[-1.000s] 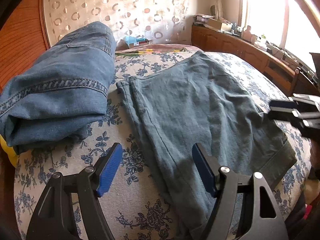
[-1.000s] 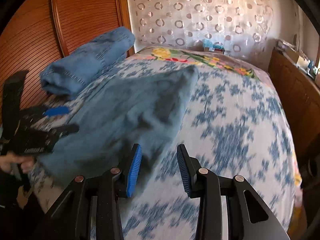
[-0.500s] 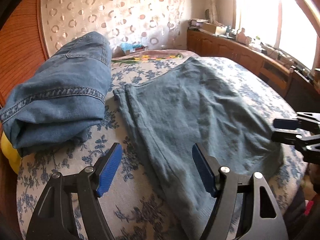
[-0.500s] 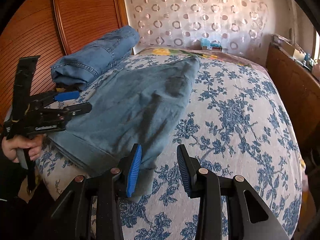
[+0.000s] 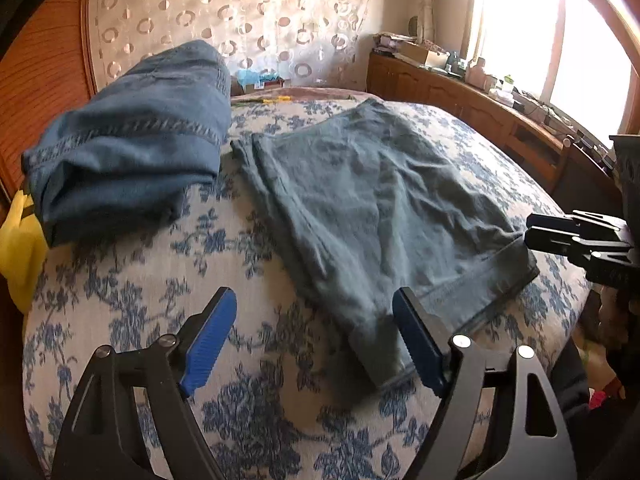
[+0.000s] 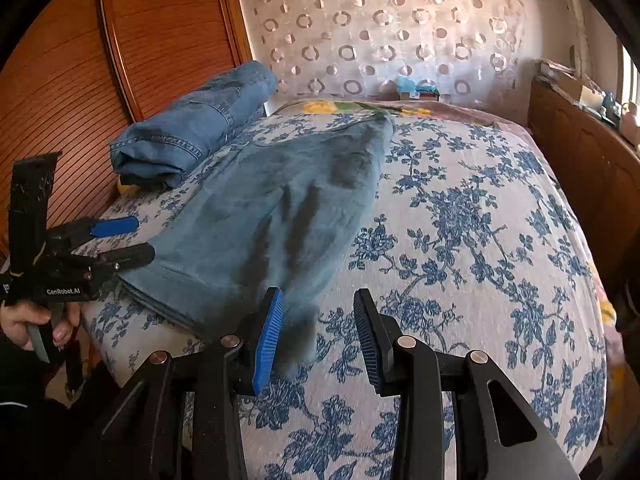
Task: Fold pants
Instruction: 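Lower both grippers onto the shorts leg hem and close them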
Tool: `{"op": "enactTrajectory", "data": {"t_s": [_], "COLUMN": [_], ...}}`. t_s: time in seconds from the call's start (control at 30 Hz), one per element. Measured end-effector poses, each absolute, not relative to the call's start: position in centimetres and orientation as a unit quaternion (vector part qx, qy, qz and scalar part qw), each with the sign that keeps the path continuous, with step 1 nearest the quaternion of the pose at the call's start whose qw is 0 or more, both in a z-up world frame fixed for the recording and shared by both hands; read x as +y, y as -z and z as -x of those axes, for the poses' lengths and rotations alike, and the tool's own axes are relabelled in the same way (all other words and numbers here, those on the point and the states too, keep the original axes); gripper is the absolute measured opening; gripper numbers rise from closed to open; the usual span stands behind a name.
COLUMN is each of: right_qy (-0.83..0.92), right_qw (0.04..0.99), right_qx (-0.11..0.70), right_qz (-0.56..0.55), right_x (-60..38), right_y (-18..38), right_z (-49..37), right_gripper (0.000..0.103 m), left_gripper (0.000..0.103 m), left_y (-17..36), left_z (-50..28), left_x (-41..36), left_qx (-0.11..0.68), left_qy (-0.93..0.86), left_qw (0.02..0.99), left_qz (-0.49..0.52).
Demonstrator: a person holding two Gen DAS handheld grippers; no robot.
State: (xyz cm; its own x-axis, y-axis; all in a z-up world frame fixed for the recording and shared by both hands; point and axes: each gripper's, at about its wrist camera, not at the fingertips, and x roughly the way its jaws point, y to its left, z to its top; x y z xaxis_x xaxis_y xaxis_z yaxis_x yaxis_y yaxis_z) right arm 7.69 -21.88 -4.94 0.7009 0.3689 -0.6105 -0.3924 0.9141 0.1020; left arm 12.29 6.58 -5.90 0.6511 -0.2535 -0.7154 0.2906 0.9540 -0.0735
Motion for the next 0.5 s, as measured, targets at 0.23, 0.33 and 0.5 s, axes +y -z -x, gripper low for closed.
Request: {"op": "enactTrajectory", "data": {"t_s": [0.23,0.33,0.5], "right_qy": [-0.213,-0.213,-0.215], "right_qw": [0.917,0.916,0.914], "right_qx": [0.338,0.34,0.344], "right_qz": [0.021,0.022,0.018], "right_x": [-21.3,-21.1,-20.9], "right_y": [5.8,6.1,6.6], "right_z": [-7.3,-7.5,-7.8], "right_gripper": [0.038,0.038,0.038], "left_gripper": [0.081,0.079,0.063], "left_y": [6.4,6.5,6.7], "left_z": [-11.1,-10.6,-10.3], "left_x": [6.6,6.4,6.4], "left_qx": [0.396,0.396,0.403], "left_qy": [0.15,0.156,0.169], "left_qw": [0.906,0.904,0.899], "left_qz": [-0.018,-0.019,-0.011]}}
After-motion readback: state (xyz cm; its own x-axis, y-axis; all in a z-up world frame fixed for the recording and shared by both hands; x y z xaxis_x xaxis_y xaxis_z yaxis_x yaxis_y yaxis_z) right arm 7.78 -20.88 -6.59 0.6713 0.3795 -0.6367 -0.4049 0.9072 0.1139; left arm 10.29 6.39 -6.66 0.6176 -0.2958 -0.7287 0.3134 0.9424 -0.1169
